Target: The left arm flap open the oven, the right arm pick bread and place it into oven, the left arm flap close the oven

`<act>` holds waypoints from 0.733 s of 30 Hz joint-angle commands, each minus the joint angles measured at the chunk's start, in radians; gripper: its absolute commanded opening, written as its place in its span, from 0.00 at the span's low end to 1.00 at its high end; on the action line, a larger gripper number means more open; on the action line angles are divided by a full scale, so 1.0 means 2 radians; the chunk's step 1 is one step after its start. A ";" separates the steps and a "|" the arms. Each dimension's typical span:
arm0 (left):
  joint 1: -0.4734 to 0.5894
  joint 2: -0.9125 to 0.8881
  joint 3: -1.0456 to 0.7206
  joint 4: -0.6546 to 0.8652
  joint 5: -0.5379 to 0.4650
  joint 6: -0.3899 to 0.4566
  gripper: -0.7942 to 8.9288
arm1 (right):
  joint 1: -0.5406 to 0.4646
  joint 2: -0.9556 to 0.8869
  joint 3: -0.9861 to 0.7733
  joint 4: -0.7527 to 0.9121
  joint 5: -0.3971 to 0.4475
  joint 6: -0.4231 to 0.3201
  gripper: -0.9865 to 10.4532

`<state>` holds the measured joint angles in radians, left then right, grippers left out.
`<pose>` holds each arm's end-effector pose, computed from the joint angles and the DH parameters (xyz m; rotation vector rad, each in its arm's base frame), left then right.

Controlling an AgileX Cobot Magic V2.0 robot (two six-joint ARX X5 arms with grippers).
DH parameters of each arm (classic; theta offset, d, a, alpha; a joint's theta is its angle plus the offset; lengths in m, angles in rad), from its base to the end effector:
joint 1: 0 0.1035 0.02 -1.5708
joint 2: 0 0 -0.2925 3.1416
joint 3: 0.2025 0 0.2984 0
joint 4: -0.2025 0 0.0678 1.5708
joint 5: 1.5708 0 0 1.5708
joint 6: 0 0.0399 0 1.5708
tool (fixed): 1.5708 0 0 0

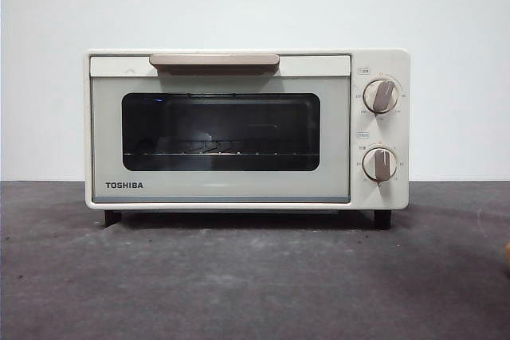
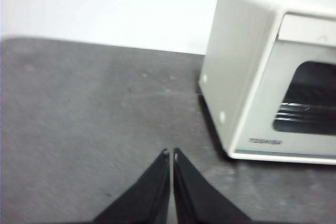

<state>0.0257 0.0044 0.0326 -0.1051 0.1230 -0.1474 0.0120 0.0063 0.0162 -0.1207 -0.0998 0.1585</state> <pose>0.1252 -0.0017 0.1648 -0.1529 0.0837 -0.0914 0.1260 0.0055 0.1564 0.1630 0.1194 0.1027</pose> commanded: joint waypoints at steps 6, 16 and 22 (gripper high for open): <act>-0.019 0.017 0.039 -0.011 0.007 -0.146 0.10 | 0.002 0.000 0.047 -0.015 -0.026 0.116 0.10; -0.049 0.150 0.220 -0.065 0.041 -0.120 0.10 | 0.008 0.078 0.217 -0.139 -0.088 0.133 0.10; -0.074 0.243 0.339 -0.112 0.066 -0.064 0.10 | 0.008 0.154 0.316 -0.196 -0.161 0.103 0.10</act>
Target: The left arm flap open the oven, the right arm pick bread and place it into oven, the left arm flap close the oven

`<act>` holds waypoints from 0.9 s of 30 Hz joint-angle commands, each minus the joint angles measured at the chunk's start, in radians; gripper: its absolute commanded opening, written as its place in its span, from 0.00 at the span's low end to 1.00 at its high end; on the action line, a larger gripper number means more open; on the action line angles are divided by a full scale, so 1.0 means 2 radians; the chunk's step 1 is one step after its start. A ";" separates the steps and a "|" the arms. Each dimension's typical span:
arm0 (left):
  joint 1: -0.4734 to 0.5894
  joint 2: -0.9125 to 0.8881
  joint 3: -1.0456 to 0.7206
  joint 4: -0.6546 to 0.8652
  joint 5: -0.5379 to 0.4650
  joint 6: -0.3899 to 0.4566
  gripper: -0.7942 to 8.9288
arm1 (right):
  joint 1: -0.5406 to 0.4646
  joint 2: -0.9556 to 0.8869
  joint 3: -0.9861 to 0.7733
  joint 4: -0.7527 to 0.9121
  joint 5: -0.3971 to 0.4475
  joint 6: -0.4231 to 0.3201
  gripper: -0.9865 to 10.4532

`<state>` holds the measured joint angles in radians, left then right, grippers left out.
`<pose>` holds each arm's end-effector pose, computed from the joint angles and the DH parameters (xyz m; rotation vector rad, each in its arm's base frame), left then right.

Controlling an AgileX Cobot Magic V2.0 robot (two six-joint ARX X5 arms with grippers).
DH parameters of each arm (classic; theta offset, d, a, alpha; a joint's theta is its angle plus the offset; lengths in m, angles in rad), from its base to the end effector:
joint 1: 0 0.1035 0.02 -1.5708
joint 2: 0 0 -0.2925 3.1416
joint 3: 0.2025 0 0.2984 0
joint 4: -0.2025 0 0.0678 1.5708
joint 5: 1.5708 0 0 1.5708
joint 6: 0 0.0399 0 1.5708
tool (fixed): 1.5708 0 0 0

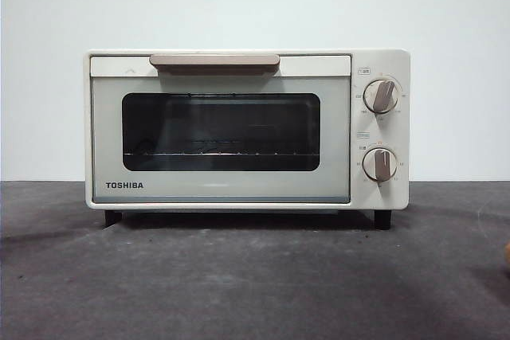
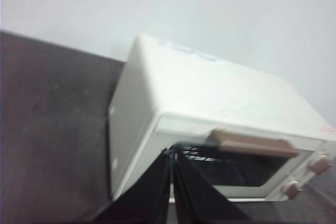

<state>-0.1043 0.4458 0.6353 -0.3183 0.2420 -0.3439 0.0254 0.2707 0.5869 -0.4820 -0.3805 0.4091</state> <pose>0.1358 -0.0238 0.3299 -0.3489 0.1874 -0.3203 0.1003 0.0174 0.3123 0.4320 0.2451 0.3660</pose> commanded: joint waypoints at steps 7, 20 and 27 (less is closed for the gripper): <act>-0.078 0.107 0.142 -0.078 0.042 0.087 0.10 | 0.007 0.105 0.132 -0.084 -0.077 -0.101 0.10; -0.153 0.154 0.175 -0.110 0.106 0.116 0.11 | 0.063 0.145 0.176 -0.141 -0.077 -0.179 0.10; -0.153 0.156 0.175 -0.110 0.105 0.116 0.33 | 0.063 0.145 0.176 -0.142 -0.076 -0.169 0.24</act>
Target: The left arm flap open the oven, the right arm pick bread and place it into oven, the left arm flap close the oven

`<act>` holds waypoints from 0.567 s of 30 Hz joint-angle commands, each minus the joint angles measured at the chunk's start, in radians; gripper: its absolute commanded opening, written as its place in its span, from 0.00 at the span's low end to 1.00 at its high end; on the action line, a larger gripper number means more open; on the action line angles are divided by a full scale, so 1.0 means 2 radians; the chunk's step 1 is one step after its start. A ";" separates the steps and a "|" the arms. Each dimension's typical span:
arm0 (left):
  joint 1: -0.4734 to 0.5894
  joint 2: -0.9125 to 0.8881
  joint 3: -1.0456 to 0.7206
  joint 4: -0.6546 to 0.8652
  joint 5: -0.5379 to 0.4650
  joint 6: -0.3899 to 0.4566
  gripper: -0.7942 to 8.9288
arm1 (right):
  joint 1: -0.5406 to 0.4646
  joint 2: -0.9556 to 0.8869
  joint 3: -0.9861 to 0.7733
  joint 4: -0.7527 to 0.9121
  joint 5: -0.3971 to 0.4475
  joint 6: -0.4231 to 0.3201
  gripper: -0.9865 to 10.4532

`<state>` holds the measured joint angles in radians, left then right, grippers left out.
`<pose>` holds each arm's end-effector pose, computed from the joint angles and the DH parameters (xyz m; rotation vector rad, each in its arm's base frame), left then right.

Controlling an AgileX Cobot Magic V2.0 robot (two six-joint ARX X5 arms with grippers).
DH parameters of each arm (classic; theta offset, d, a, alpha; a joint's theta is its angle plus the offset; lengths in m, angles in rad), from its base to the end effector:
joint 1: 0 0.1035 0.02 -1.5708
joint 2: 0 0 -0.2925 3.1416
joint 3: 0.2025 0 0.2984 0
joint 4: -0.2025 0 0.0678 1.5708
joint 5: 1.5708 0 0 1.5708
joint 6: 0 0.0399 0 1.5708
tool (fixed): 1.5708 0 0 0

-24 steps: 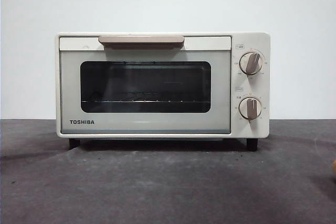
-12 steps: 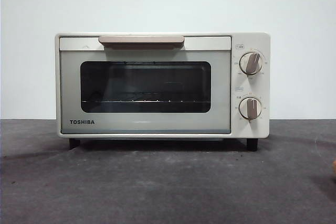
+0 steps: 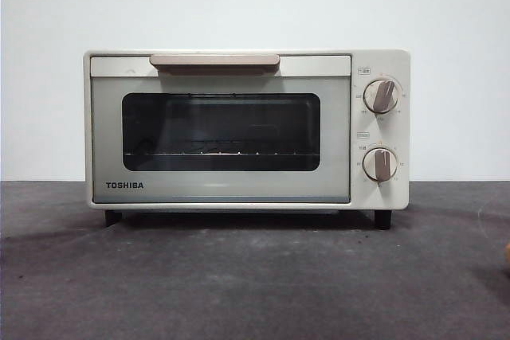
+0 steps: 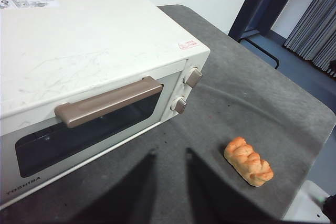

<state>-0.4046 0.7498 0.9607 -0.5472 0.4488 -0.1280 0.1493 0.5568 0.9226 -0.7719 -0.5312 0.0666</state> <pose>0.1560 -0.0856 0.3885 -0.1266 0.4002 -0.8218 0.1128 0.0374 0.3783 0.1417 0.4288 0.6575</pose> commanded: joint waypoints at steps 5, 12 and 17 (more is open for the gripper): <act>-0.003 0.004 0.013 0.004 0.002 0.007 0.55 | 0.001 0.002 0.008 0.001 0.000 0.013 0.50; -0.003 0.004 0.013 0.004 0.002 0.006 0.57 | 0.001 0.003 0.008 -0.021 0.001 0.023 0.55; -0.003 0.004 0.013 0.004 0.002 0.002 0.56 | 0.001 0.024 0.008 -0.065 0.020 0.035 0.55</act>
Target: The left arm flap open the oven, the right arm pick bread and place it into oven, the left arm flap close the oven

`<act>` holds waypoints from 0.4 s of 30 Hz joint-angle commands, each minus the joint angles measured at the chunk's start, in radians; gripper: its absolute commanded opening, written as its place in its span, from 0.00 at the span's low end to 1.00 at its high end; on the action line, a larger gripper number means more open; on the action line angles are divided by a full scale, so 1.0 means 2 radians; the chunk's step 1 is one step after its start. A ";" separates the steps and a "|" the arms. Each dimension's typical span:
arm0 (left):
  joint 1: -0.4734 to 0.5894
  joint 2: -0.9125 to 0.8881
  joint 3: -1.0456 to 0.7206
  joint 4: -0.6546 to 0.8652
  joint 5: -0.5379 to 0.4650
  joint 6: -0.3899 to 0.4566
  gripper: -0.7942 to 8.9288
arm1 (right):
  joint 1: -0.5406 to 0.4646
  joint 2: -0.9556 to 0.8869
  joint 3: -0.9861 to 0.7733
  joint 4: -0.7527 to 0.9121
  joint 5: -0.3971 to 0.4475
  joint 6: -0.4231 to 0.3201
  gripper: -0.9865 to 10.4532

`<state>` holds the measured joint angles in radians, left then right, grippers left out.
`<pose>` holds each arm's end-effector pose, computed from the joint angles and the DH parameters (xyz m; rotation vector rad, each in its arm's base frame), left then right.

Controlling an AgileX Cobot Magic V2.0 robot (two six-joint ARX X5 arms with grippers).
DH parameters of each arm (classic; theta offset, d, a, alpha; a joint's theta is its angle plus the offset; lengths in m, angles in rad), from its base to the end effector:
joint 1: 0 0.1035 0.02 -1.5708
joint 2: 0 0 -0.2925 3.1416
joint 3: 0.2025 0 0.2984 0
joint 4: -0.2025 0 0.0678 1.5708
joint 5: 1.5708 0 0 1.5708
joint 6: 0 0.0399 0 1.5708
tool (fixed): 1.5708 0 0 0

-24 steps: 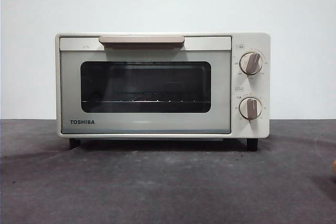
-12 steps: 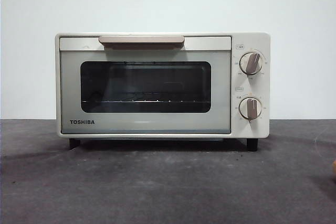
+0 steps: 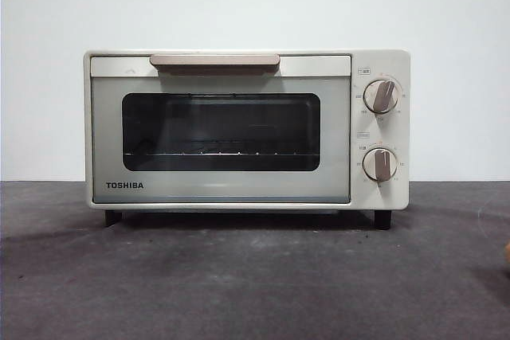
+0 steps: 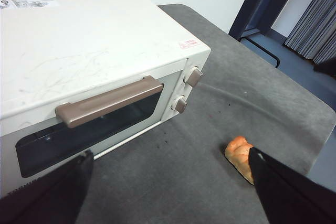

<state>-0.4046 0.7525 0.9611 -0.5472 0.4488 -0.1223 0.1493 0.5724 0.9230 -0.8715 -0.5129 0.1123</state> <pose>0.1567 -0.0859 0.3882 -0.1214 0.4002 -0.8227 0.1128 0.0368 0.3676 0.2016 0.5579 0.6175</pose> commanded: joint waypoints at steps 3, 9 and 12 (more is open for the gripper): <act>-0.003 0.003 0.013 0.004 0.002 -0.001 0.56 | 0.001 0.045 0.006 -0.055 0.032 0.027 0.55; -0.003 0.003 0.013 0.001 0.002 -0.001 0.56 | 0.019 0.120 -0.016 -0.096 0.091 0.049 0.55; -0.003 0.003 0.013 -0.006 0.002 -0.001 0.56 | 0.033 0.152 -0.036 -0.089 0.114 0.064 0.55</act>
<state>-0.4046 0.7525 0.9611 -0.5629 0.4488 -0.1223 0.2089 0.8650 0.8501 -1.0554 -0.2913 0.2096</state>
